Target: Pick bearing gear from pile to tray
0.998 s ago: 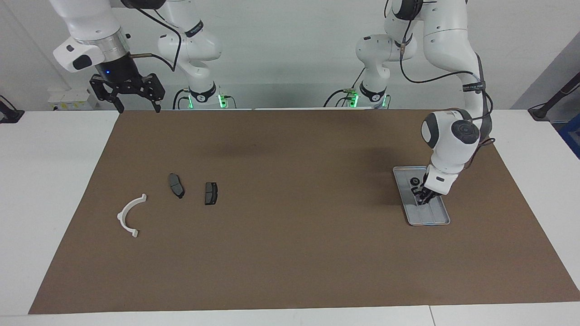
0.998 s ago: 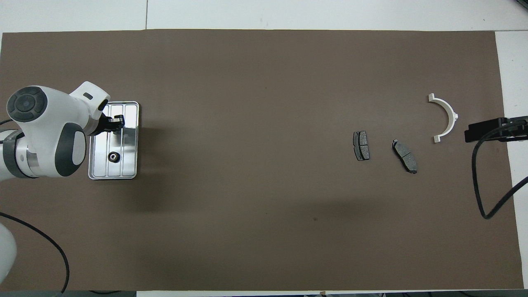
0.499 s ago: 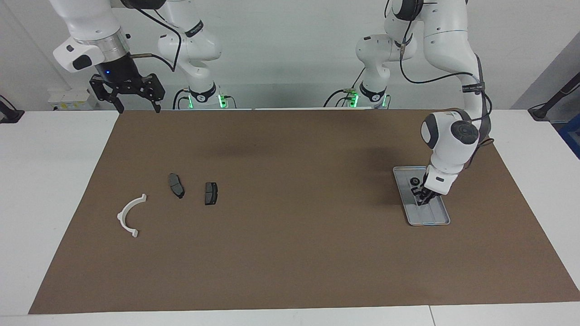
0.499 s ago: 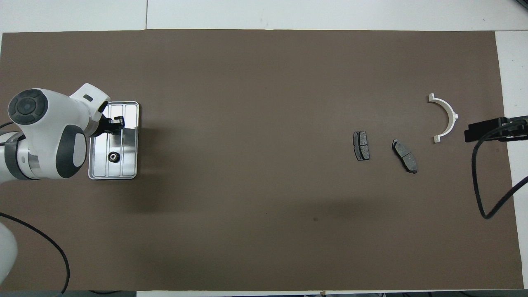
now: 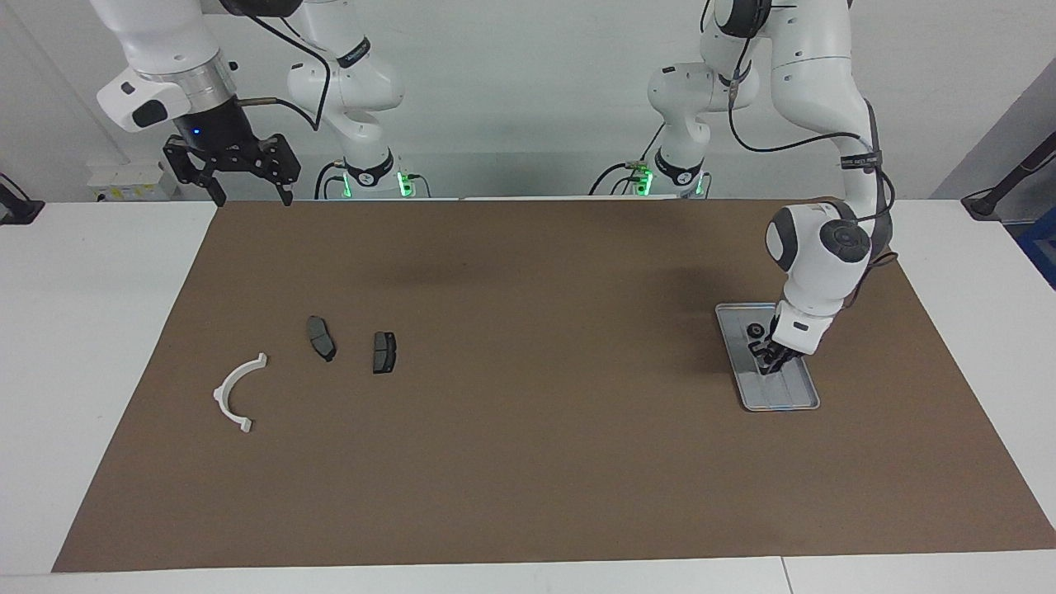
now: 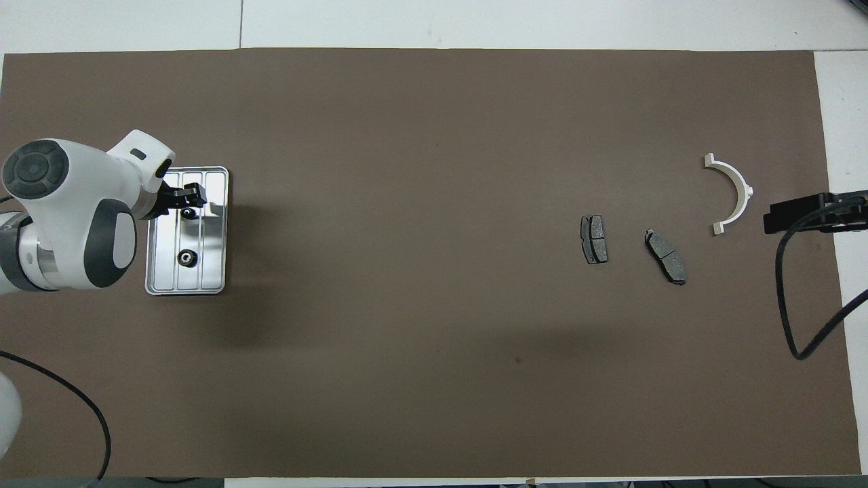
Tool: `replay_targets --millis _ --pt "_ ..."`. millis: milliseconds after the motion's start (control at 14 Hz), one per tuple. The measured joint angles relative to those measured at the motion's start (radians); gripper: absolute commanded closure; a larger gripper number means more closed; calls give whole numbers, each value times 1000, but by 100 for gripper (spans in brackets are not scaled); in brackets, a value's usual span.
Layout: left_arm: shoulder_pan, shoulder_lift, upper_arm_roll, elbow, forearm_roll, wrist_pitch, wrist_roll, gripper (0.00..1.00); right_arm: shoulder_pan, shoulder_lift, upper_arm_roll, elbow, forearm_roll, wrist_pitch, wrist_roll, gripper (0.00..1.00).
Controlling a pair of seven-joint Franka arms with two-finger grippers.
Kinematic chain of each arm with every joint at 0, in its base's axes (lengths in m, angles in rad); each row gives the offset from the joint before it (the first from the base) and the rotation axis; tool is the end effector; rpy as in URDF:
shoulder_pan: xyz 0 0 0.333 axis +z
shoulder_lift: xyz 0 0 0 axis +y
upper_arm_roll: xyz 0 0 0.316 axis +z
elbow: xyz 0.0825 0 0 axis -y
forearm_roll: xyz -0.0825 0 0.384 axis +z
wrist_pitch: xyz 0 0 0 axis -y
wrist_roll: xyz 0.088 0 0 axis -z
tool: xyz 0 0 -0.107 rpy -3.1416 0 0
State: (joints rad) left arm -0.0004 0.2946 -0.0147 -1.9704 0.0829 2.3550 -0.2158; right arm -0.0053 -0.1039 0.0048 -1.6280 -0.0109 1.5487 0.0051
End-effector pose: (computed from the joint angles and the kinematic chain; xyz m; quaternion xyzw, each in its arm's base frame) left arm 0.6159 -0.0078 0.3306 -0.9959 -0.0726 -0.0480 0.0231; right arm 0.5196 -0.0013 0.6514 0.9999 -0.0030 0.0123 0.0057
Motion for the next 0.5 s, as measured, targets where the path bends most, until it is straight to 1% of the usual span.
replay_targets --millis 71,214,356,499 --pt "2 -20 0 40 -1 -78 0 0 0 0 0 0 0 0 0 0" --pt "4 -99 -1 105 -3 -258 0 0 0 0 0 0 0 1 0 0" --pt "4 -197 -9 125 -9 -420 0 0 -1 0 0 -1 0 3 0 0" --pt "4 -288 -17 127 -41 -532 0 0 -1 1 0 -2 0 3 0 0"
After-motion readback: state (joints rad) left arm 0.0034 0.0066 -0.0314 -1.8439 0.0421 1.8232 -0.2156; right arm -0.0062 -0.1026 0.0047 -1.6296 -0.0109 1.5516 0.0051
